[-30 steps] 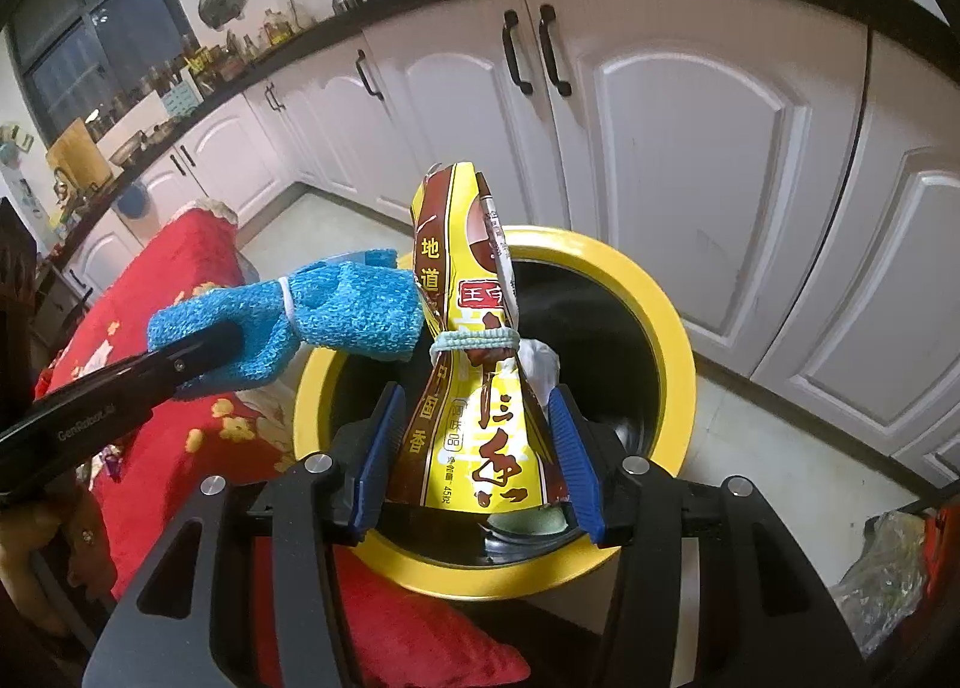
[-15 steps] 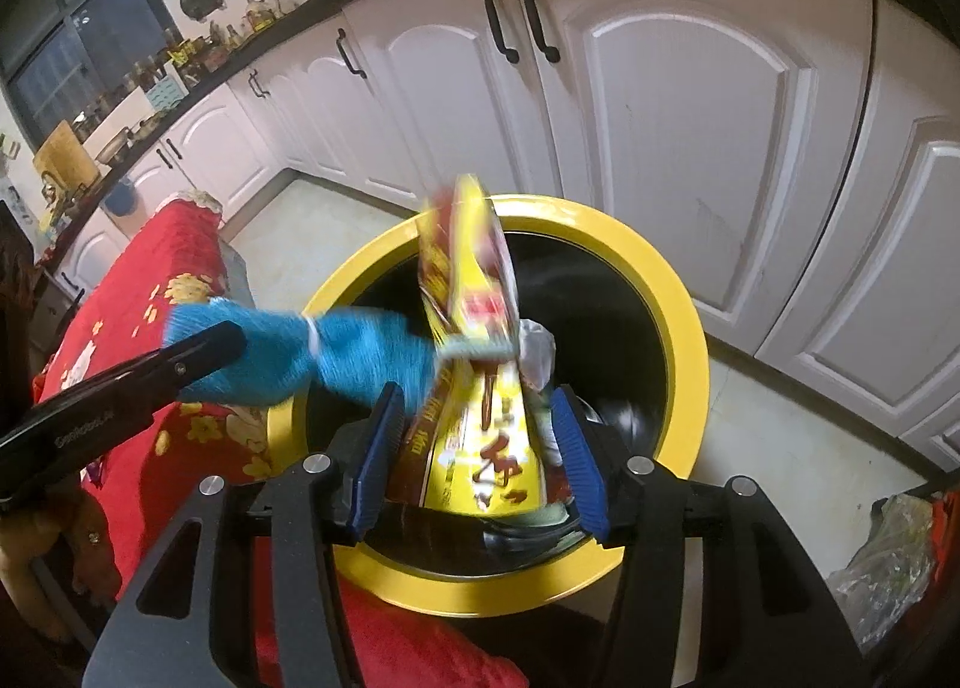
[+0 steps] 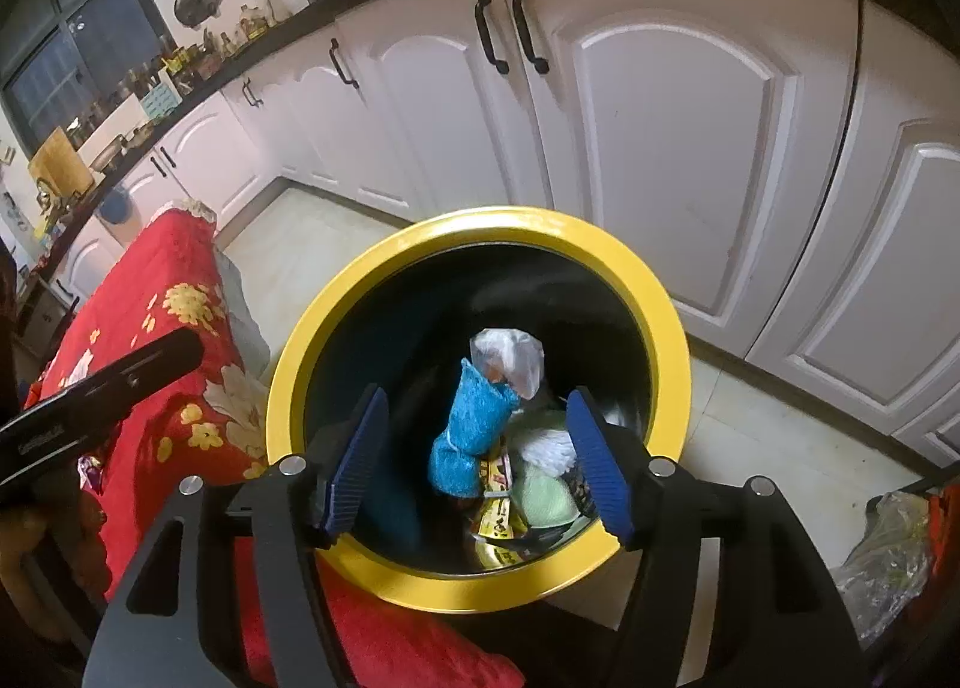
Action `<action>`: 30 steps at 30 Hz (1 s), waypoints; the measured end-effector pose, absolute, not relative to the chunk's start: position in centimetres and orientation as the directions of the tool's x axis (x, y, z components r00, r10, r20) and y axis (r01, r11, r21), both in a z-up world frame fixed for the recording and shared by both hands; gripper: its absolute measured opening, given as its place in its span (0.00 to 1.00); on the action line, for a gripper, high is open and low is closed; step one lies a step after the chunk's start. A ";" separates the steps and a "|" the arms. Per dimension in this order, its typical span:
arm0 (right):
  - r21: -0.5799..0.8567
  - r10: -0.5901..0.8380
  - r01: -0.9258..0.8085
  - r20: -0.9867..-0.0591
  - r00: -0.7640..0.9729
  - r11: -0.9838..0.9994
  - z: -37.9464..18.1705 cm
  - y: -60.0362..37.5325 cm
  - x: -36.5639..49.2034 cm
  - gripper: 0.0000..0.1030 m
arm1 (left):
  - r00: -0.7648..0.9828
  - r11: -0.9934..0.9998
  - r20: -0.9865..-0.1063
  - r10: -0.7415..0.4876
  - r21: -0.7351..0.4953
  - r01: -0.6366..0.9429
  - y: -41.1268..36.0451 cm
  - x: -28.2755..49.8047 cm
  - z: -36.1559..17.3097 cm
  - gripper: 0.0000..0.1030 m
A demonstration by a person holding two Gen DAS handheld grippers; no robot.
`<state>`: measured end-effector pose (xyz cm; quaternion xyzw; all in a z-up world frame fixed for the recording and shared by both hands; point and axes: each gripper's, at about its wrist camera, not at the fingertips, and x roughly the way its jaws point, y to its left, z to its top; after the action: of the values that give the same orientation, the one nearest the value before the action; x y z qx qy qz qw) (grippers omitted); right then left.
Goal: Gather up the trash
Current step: 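Open both tools to drop the sponge and wrapper into the bin, then move both open tools back over the remaining trash on the table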
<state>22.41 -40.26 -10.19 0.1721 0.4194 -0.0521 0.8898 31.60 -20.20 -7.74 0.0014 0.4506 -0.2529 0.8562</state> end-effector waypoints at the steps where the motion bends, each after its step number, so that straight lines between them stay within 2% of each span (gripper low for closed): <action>1: 0.263 0.048 0.239 -0.761 0.647 0.935 -10.0 -40.3 22.3 0.61 | 0.468 0.874 -0.772 -0.430 -0.225 0.432 -20.1 31.6 -7.7 0.84; 3: 0.259 0.042 0.240 -0.757 0.652 0.936 -9.7 -40.3 22.2 0.63 | 0.477 0.877 -0.768 -0.427 -0.223 0.426 -19.7 31.4 -7.4 0.90; 17: 0.243 0.006 0.247 -0.725 0.689 0.938 -7.4 -39.7 21.1 0.74 | 0.516 0.889 -0.749 -0.416 -0.216 0.403 -18.3 30.2 -6.0 0.90; 30: 0.248 0.009 0.212 -0.670 0.743 0.945 -4.0 -38.3 19.4 0.76 | 0.574 0.895 -0.701 -0.423 -0.227 0.383 -15.9 27.6 -3.3 0.90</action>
<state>19.43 -38.25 -4.04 0.1558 0.3545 -0.0553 0.9203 27.56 -15.90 -3.29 -0.0250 0.4020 -0.2273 0.8866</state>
